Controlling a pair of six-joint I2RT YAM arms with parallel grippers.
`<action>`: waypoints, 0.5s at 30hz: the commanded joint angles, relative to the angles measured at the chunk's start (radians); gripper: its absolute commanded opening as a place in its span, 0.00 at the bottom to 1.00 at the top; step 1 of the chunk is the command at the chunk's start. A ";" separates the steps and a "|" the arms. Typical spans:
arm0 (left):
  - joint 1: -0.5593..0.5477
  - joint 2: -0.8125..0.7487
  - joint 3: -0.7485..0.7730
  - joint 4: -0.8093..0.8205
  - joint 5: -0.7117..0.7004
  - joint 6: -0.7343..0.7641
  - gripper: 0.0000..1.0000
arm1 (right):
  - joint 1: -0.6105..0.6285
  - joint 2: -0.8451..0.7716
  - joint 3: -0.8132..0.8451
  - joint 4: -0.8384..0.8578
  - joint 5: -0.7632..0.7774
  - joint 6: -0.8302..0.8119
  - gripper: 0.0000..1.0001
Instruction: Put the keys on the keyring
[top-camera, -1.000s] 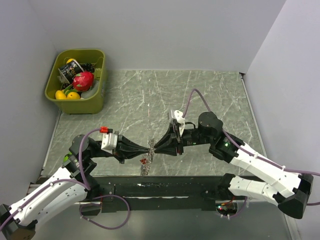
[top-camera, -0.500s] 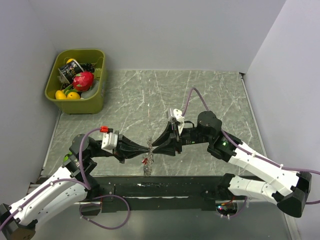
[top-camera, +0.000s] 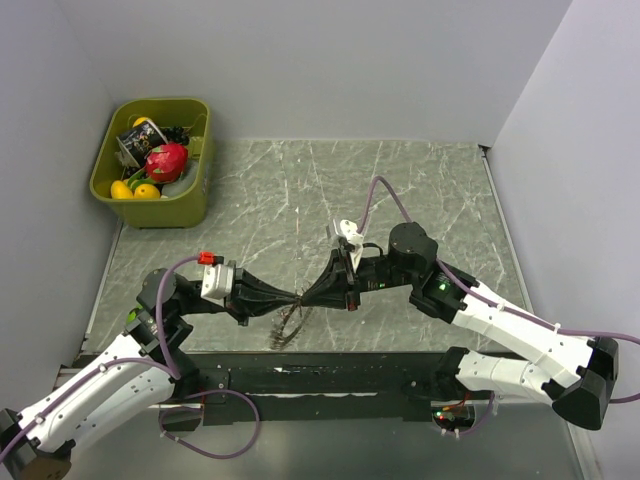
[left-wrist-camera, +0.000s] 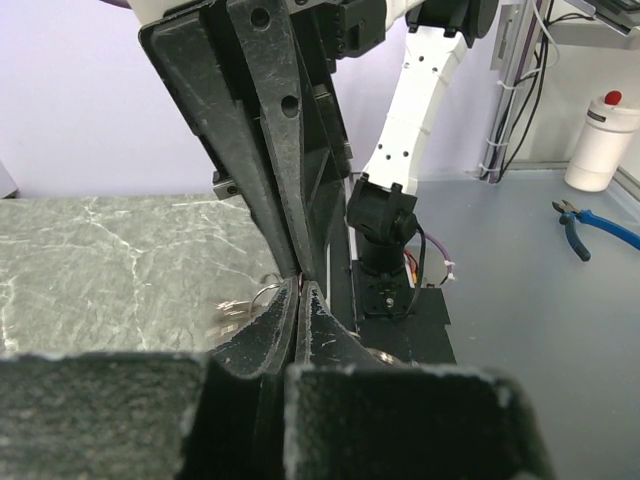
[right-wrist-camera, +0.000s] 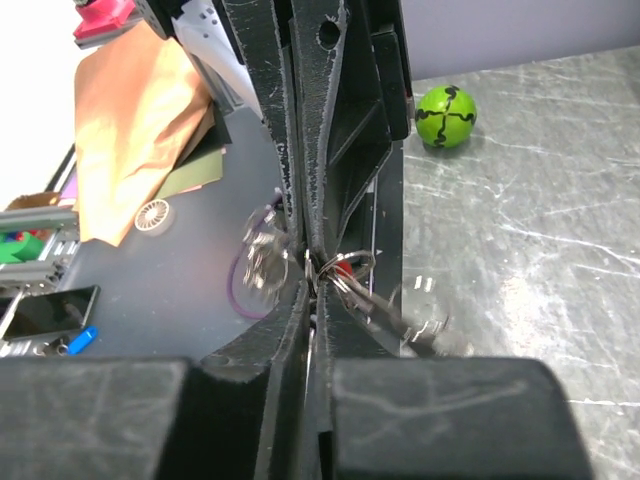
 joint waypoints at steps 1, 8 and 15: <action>-0.006 -0.007 0.044 0.082 0.003 -0.008 0.01 | 0.021 0.012 0.001 0.079 0.019 0.014 0.02; -0.006 -0.031 0.049 0.036 -0.005 0.018 0.01 | 0.023 -0.001 0.001 0.053 0.041 0.000 0.00; -0.006 -0.060 0.058 -0.014 -0.017 0.049 0.01 | 0.023 -0.082 -0.040 0.031 0.108 -0.025 0.27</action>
